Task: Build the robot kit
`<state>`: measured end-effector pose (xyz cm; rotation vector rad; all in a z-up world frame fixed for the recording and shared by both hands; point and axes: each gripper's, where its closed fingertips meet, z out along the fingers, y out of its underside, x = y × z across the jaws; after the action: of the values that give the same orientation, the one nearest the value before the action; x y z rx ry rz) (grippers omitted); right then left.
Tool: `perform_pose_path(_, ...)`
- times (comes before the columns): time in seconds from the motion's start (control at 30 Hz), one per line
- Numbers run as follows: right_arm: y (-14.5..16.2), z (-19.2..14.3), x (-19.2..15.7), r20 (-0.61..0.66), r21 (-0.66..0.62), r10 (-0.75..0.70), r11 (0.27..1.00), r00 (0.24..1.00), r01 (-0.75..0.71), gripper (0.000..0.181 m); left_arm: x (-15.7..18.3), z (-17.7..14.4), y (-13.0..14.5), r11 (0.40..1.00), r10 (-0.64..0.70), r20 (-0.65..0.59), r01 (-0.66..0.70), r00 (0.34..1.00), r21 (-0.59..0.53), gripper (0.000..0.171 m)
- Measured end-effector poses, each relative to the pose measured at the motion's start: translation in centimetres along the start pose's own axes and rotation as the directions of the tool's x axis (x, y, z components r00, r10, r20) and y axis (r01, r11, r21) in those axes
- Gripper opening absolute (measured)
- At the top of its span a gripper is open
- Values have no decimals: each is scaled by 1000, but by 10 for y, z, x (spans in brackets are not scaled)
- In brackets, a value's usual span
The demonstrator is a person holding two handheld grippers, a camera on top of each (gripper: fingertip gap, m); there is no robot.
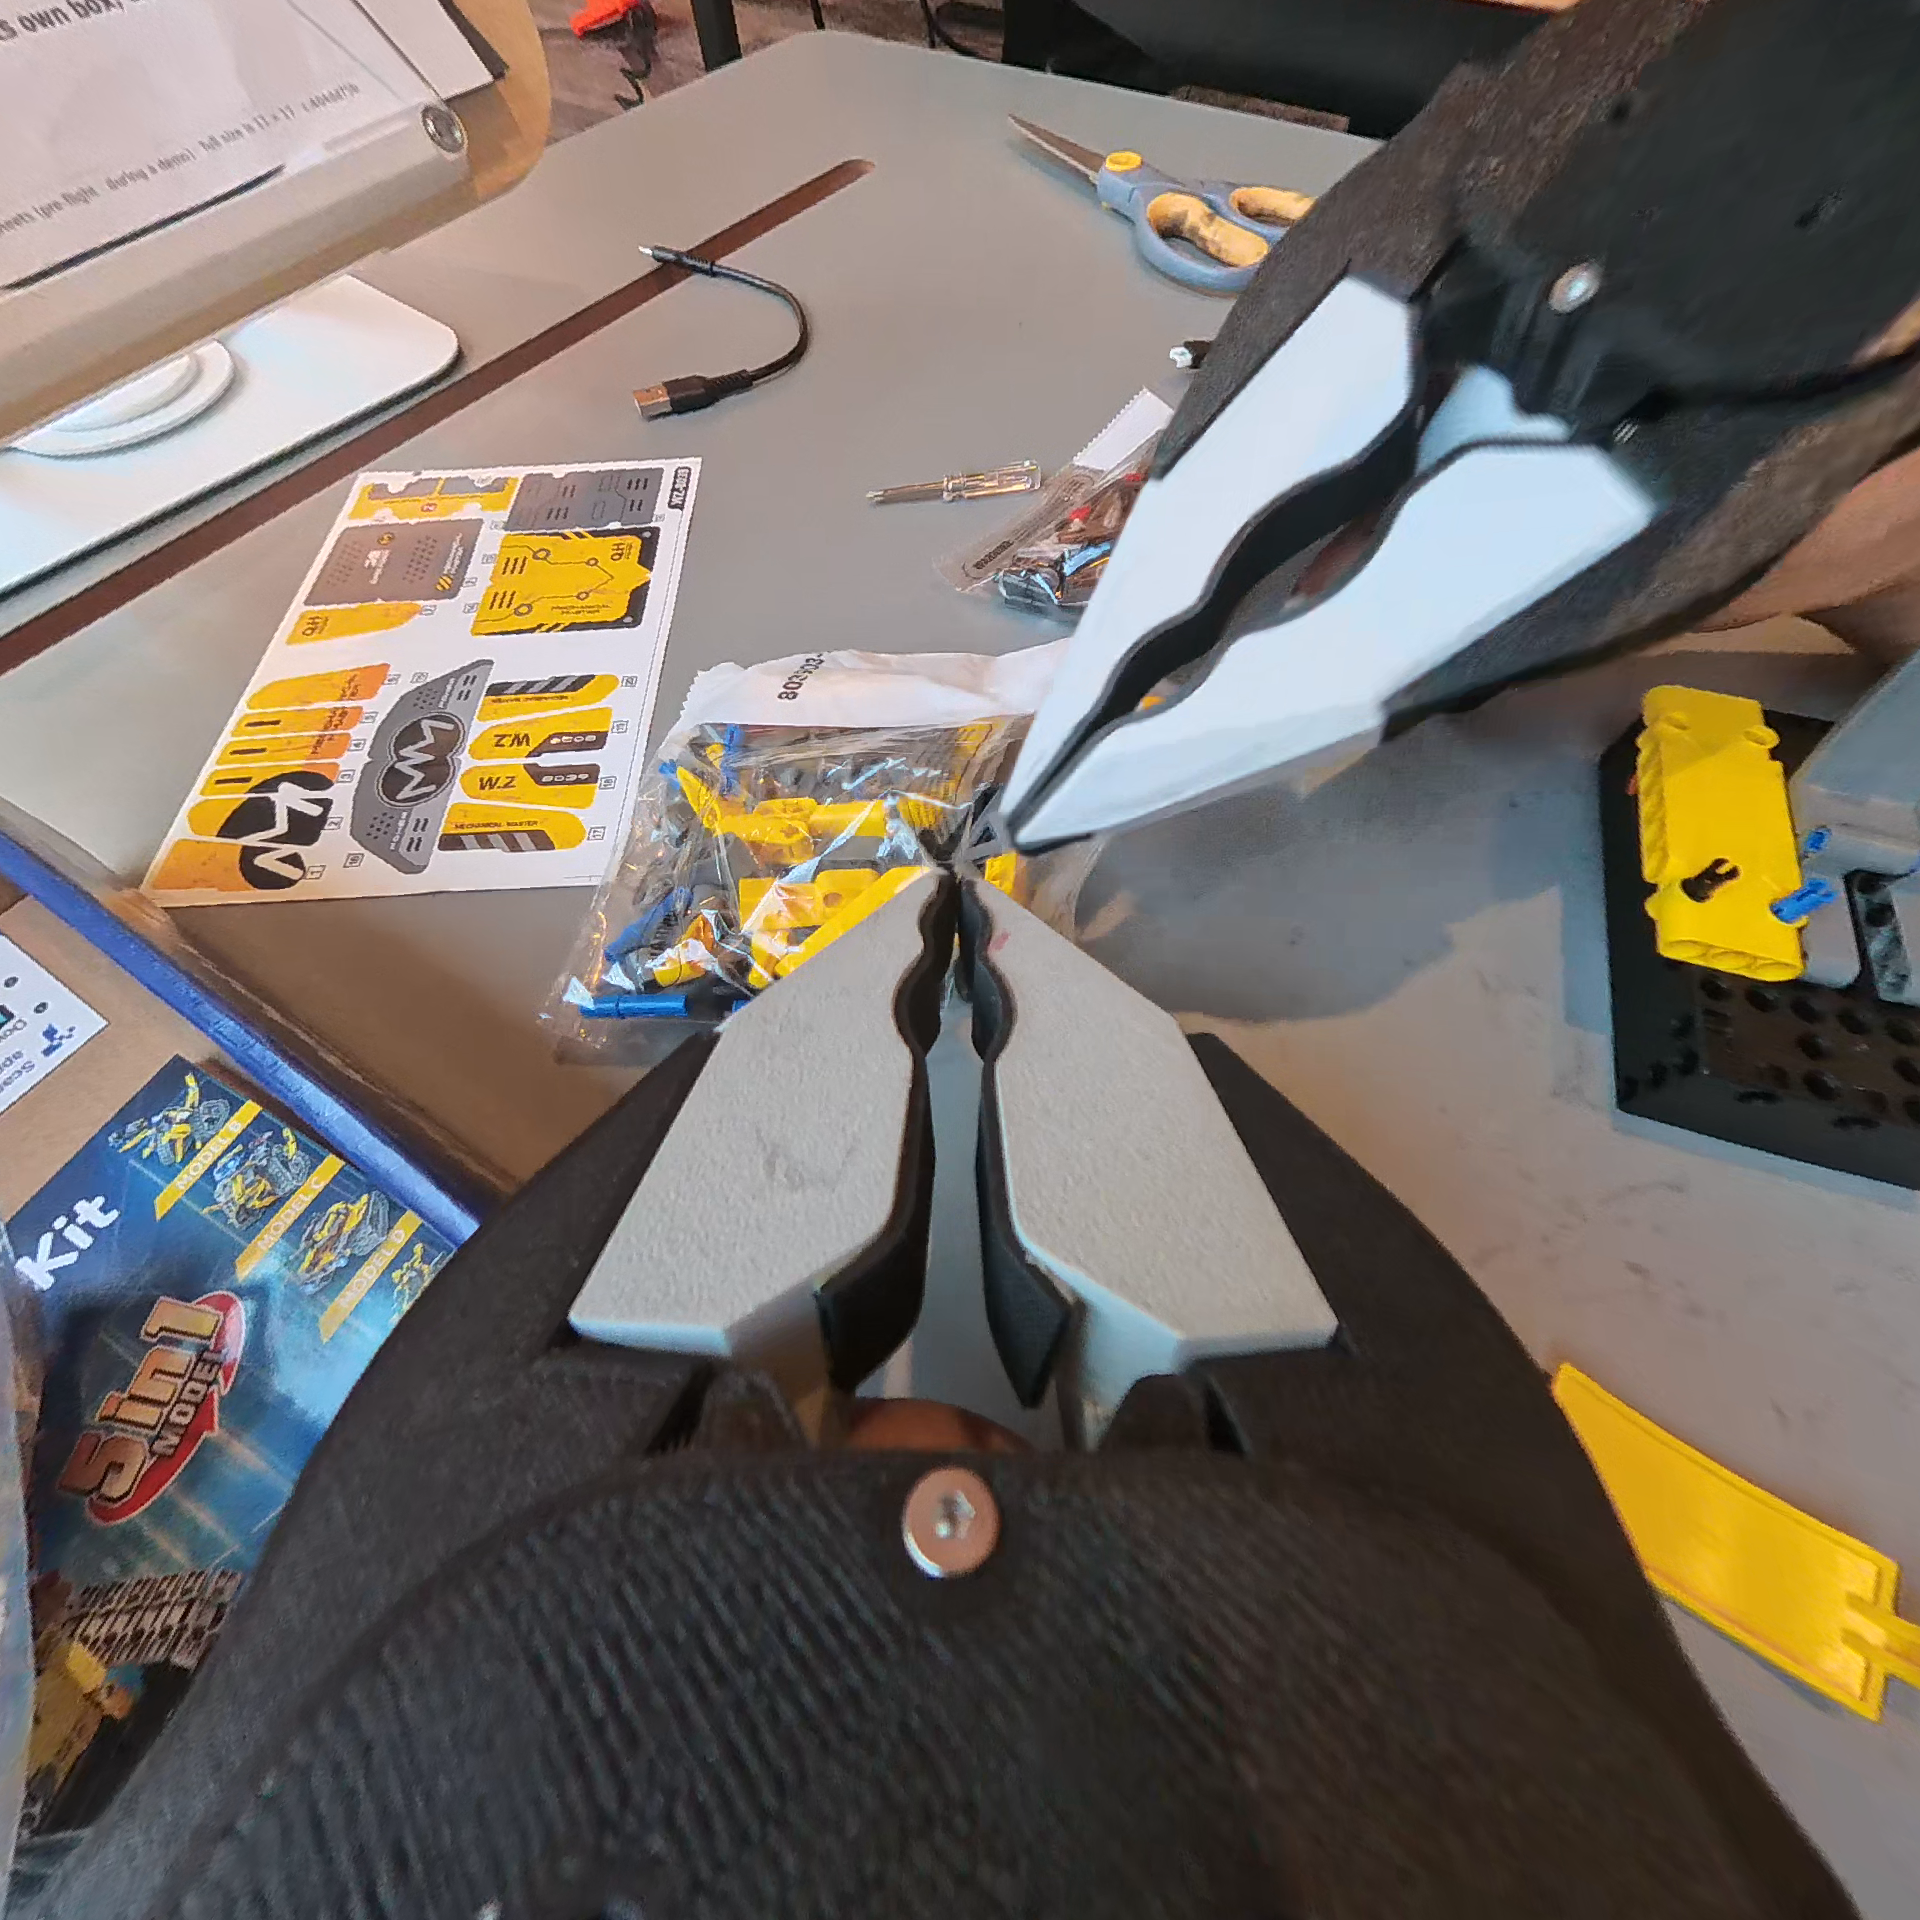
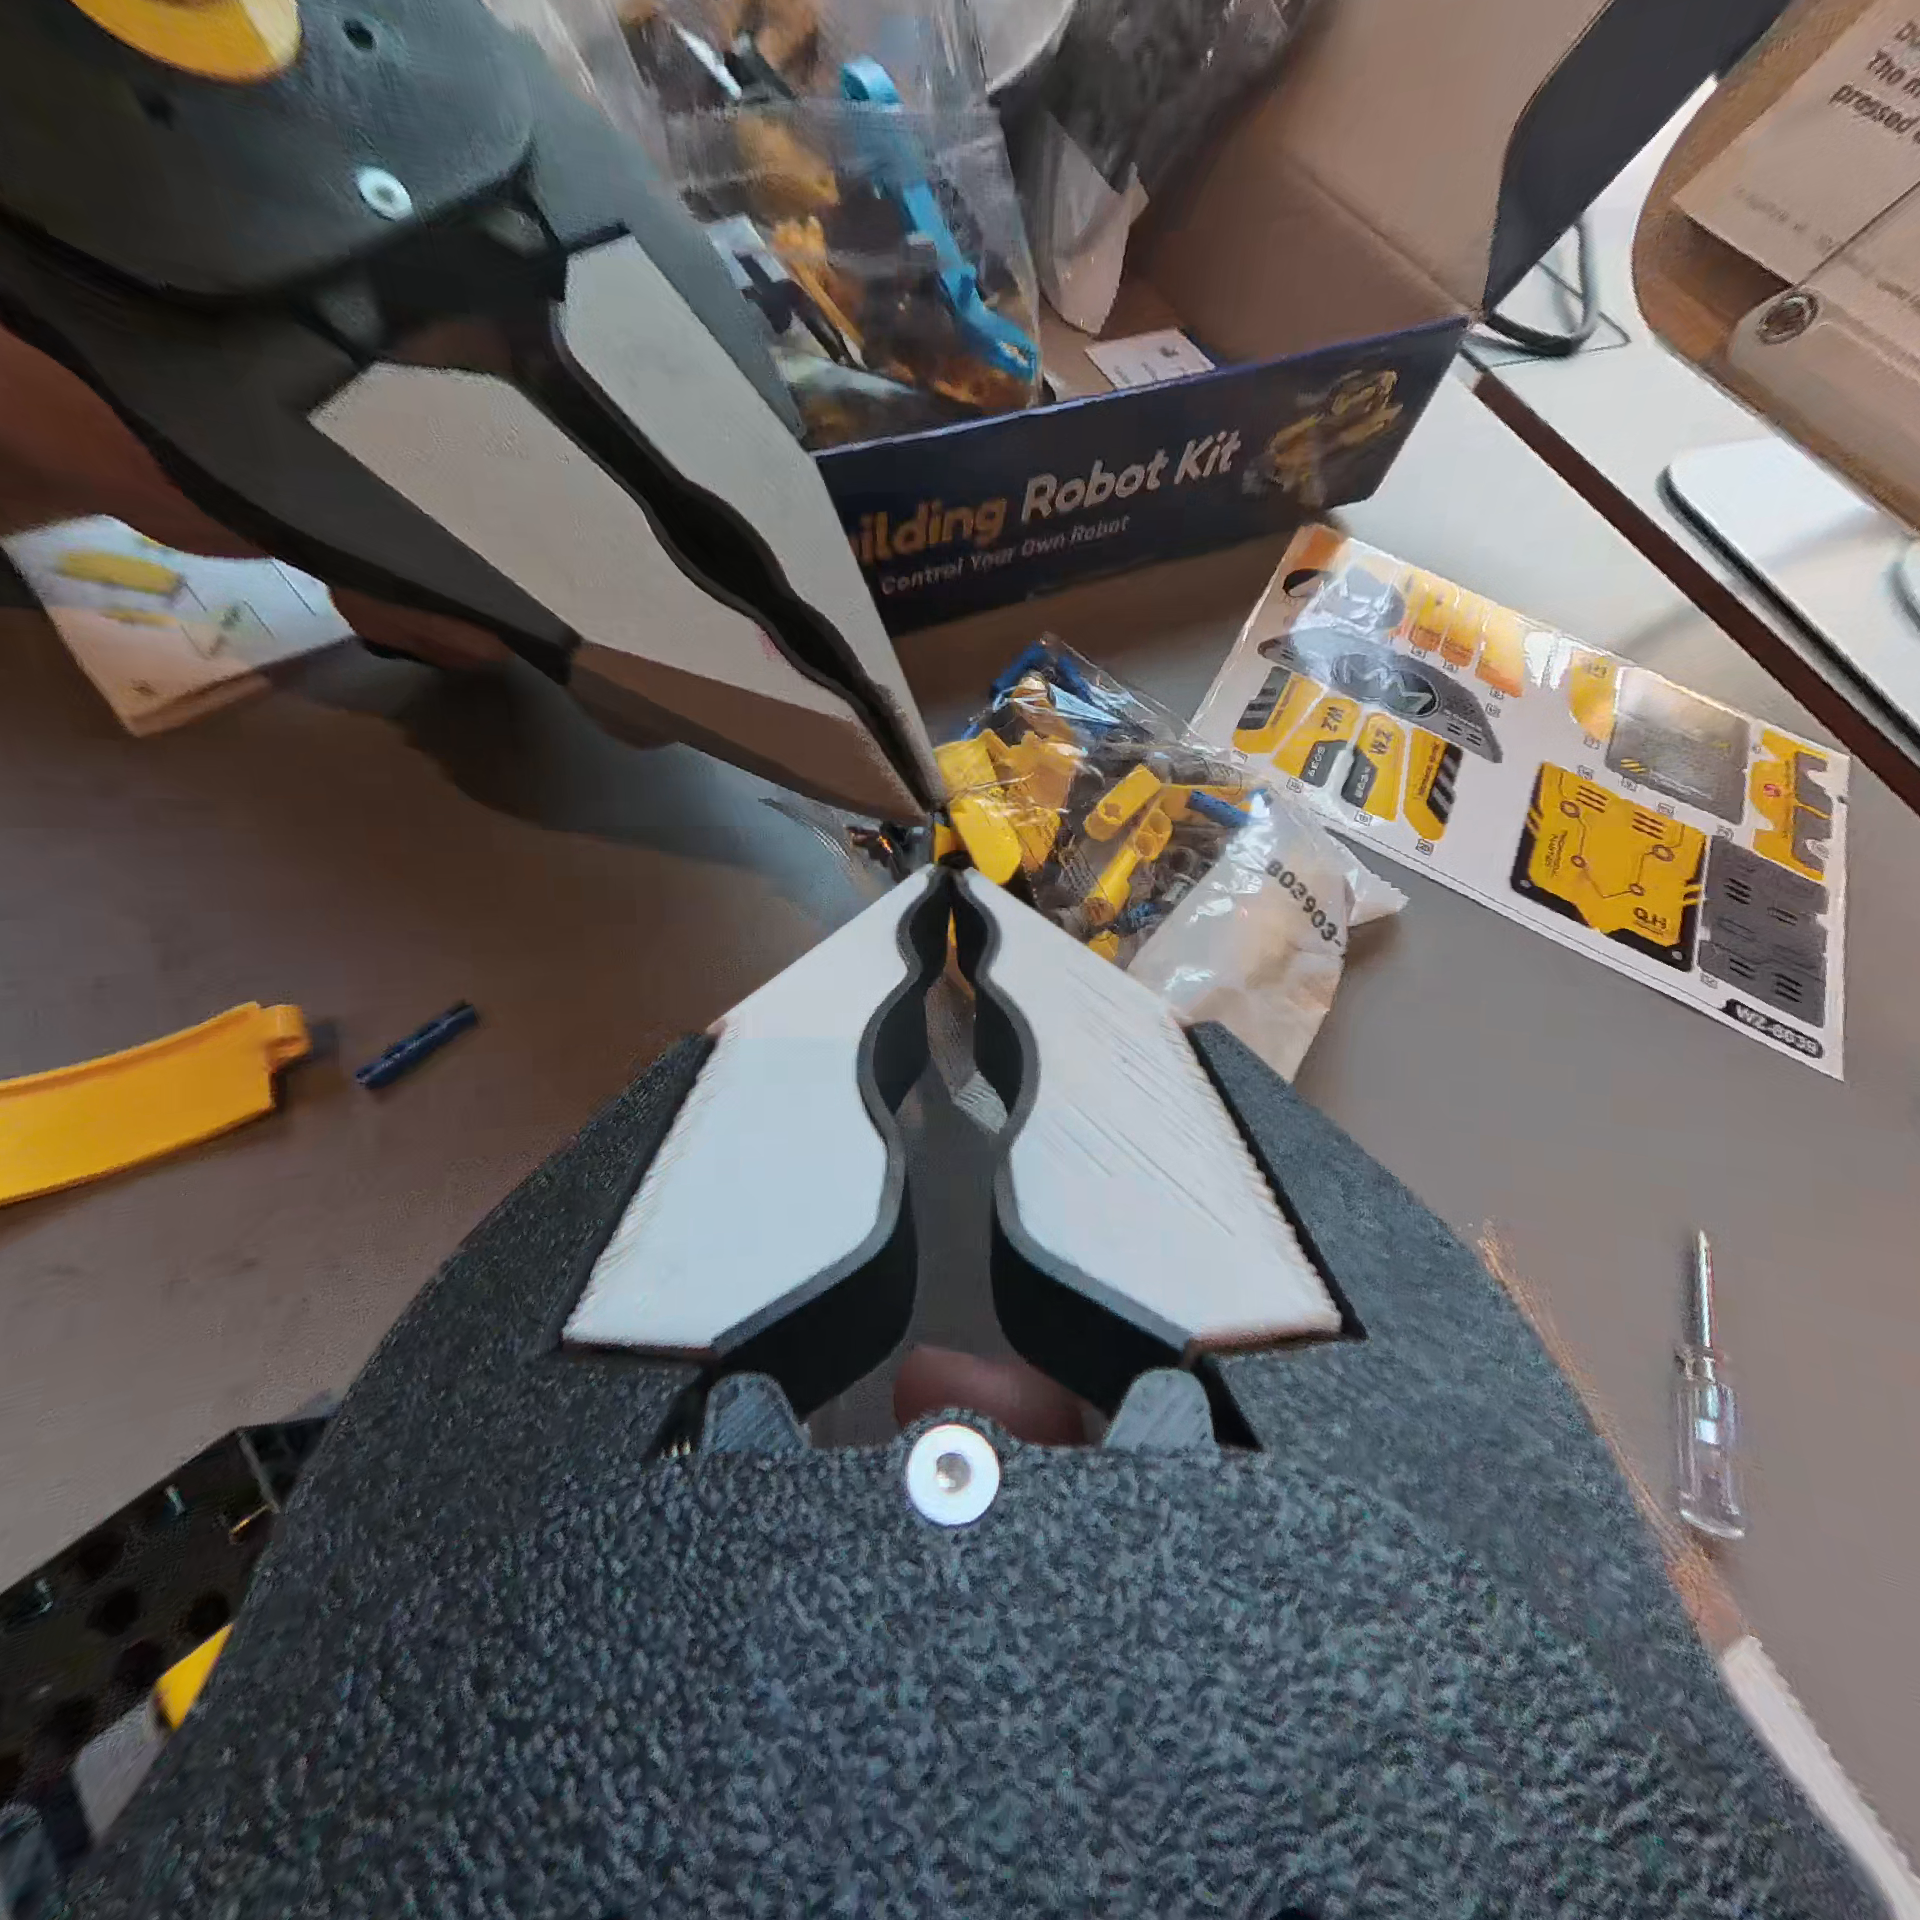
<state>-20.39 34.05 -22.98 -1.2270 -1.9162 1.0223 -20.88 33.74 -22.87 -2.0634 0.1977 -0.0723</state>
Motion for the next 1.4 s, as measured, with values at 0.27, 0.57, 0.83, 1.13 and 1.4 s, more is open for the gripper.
perform_pose_path(0.27, 28, 12, 9, -117, -188, -188, 968, 975, 164, 0, 12, 0, -2, 1000, 16, -47, -16, 999, 3, 0)
perform_pose_path(0.57, 21, 2, 13, -106, -131, -103, 987, 989, 89, 5, 0, -13, 15, 994, -4, -74, -5, 997, -109, 33)
perform_pose_path(0.83, 17, 11, -15, 28, -99, -81, 992, 996, 83, 13, 17, -12, 37, 971, 74, -141, -104, 987, -214, 47)
perform_pose_path(1.13, 27, 14, -3, -42, -165, -113, 981, 993, 105, 4, 54, -1, 43, 954, 175, -242, -226, 954, -199, 3)
perform_pose_path(1.4, 42, 6, 11, -41, -219, -49, 975, 998, 39, 0, -15, -5, 27, 979, 117, 98, -98, 988, -177, 28)
